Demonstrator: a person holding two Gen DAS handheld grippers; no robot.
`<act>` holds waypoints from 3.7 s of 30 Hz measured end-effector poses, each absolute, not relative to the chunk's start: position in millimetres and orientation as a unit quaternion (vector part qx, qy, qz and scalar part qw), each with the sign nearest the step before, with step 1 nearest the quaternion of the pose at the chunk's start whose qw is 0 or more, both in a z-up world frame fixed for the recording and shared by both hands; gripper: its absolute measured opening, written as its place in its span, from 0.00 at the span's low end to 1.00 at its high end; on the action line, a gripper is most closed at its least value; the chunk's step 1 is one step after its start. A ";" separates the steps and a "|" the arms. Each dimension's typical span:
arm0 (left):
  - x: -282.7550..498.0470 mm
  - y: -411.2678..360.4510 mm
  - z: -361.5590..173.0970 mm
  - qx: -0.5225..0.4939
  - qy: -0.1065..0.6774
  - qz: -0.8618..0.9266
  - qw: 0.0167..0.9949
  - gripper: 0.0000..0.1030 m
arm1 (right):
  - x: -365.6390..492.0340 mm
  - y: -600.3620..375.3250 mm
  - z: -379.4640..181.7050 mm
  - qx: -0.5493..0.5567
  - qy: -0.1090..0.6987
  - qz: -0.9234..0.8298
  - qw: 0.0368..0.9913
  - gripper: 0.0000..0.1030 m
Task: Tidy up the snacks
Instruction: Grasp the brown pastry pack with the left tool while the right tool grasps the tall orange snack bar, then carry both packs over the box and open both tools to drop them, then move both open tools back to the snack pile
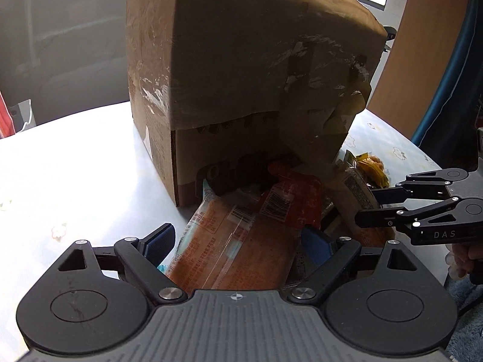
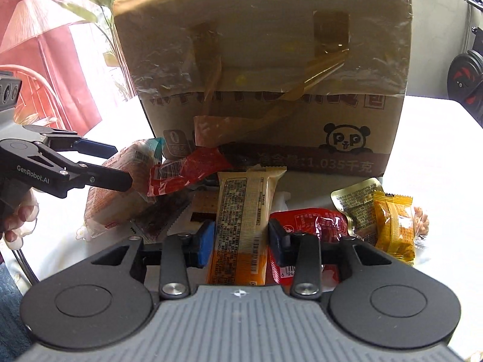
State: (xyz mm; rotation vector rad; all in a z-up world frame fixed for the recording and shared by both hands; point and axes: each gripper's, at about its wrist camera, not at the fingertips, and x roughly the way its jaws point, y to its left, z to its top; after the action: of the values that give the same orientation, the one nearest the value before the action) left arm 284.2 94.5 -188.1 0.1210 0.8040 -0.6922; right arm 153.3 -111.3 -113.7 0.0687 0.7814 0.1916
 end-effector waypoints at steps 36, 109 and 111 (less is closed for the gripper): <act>188.7 105.0 -167.3 -0.066 0.332 -0.110 0.934 0.75 | 145.5 -129.9 -95.8 0.096 0.342 0.082 0.931 0.39; 220.5 54.3 -103.2 -0.001 0.260 -0.107 0.960 0.80 | 147.4 -167.4 -69.3 0.063 0.233 0.101 0.965 0.68; 217.2 55.4 -118.5 -0.007 0.276 -0.104 0.955 0.80 | 143.5 -167.0 -81.0 0.060 0.249 0.097 0.962 0.65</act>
State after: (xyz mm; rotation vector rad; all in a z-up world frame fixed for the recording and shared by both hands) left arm 217.2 55.4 -118.5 -0.0139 0.5604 -0.2110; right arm 143.5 -167.0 -81.0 0.1211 0.5036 0.1972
